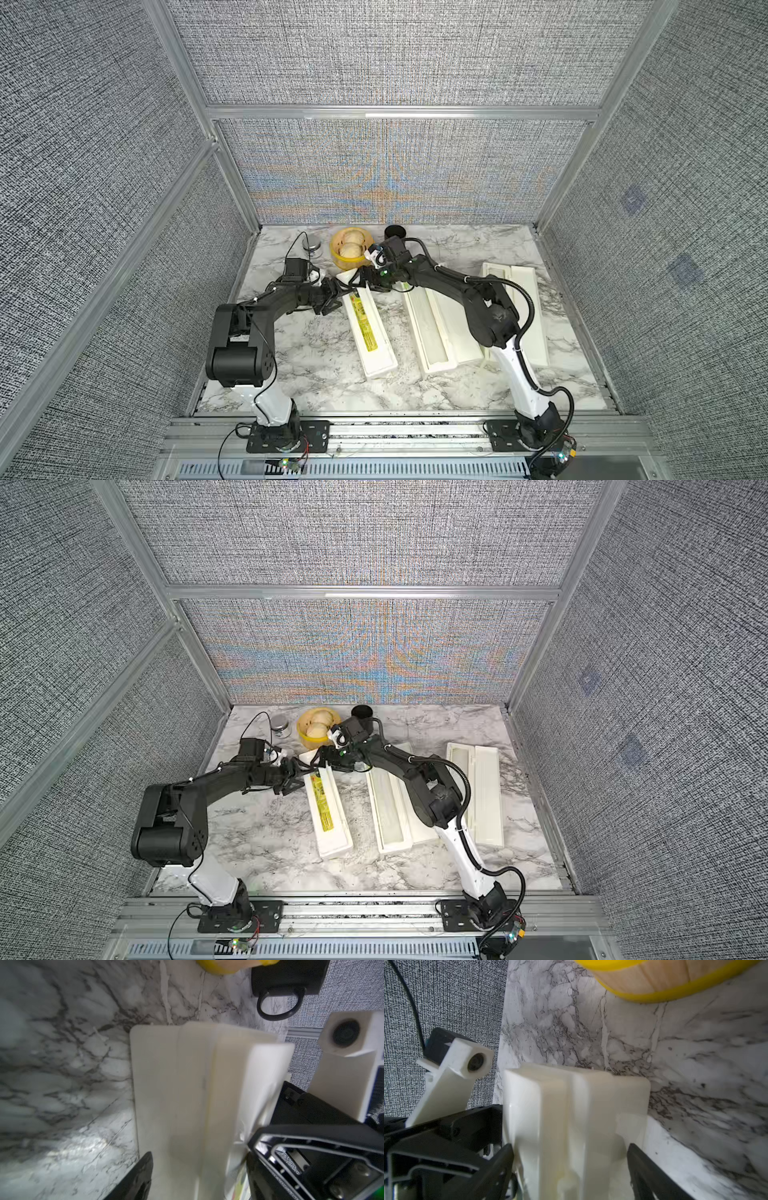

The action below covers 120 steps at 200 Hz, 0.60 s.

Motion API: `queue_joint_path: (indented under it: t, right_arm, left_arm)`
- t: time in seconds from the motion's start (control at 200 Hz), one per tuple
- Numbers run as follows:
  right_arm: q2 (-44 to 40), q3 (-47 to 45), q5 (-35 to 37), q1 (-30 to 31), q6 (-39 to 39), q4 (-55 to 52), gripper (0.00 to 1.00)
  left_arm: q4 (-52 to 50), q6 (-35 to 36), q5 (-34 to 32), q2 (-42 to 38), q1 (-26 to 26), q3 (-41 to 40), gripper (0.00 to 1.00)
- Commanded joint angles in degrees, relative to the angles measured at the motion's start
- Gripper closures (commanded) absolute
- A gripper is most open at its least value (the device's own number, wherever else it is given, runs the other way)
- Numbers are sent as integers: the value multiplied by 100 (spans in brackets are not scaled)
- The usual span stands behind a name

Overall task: Put plastic wrap rolls into dispensers
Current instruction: Close the lid on the plastic wrap cutting box.

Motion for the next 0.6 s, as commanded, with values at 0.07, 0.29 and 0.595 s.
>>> queue_joint_path:
  t: [0.07,0.29,0.595]
  right_arm:
    - [130,100,-469,52,147,-45,20]
    - [-102,-159,-338,37,167,44,22]
    - [-1324,-771,1257,93,-789,-995,10]
  left_arm:
    - [242,-16,-101,279,2,-27,34]
    - [407,-78,-8,281,6,-265,35]
    - [142,-95,119,-317,332,-277,32]
